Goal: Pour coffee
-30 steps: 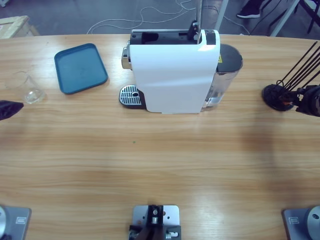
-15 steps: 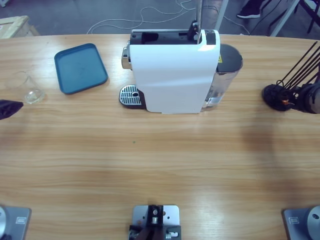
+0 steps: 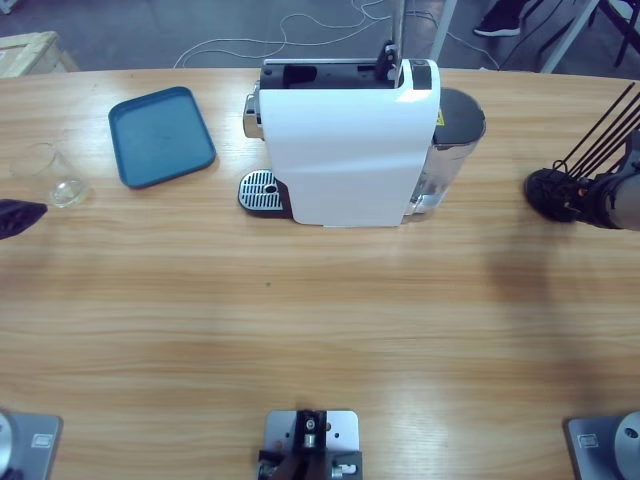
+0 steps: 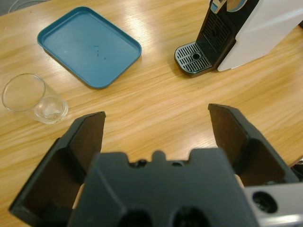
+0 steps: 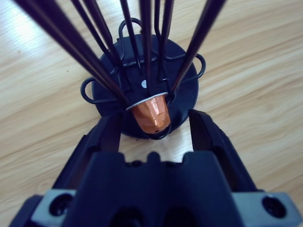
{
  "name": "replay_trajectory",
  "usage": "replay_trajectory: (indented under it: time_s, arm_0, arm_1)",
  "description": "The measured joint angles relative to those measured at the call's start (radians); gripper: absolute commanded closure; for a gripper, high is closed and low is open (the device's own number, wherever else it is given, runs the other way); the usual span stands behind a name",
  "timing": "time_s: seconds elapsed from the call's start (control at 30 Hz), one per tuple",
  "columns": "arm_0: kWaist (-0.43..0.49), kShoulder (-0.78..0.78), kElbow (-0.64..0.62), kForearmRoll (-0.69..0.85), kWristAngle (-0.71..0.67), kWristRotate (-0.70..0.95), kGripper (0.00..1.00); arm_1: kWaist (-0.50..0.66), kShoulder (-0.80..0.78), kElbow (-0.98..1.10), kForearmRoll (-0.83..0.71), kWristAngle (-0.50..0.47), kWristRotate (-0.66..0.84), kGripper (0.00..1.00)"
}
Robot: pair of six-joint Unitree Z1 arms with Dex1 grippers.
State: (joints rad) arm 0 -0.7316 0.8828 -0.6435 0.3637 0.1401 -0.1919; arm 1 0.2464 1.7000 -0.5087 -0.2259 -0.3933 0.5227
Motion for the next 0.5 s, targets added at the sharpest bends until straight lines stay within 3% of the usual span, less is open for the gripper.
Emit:
replay_trajectory:
  time_s: [0.27, 0.33, 0.43, 0.5]
  arm_0:
    - [0.0, 0.0, 0.0, 0.0, 0.0, 0.0, 0.064]
    - [0.0, 0.0, 0.0, 0.0, 0.0, 0.0, 0.064]
    - [0.0, 0.0, 0.0, 0.0, 0.0, 0.0, 0.064]
    - [0.0, 0.0, 0.0, 0.0, 0.0, 0.0, 0.064]
  arm_1:
    - [0.0, 0.0, 0.007, -0.04, -0.013, -0.024, 0.463]
    - [0.0, 0.0, 0.007, -0.043, -0.015, -0.028, 0.583]
    - [0.0, 0.0, 0.009, -0.045, -0.015, -0.029, 0.59]
    - [0.0, 0.001, 0.01, -0.047, -0.015, -0.029, 0.694]
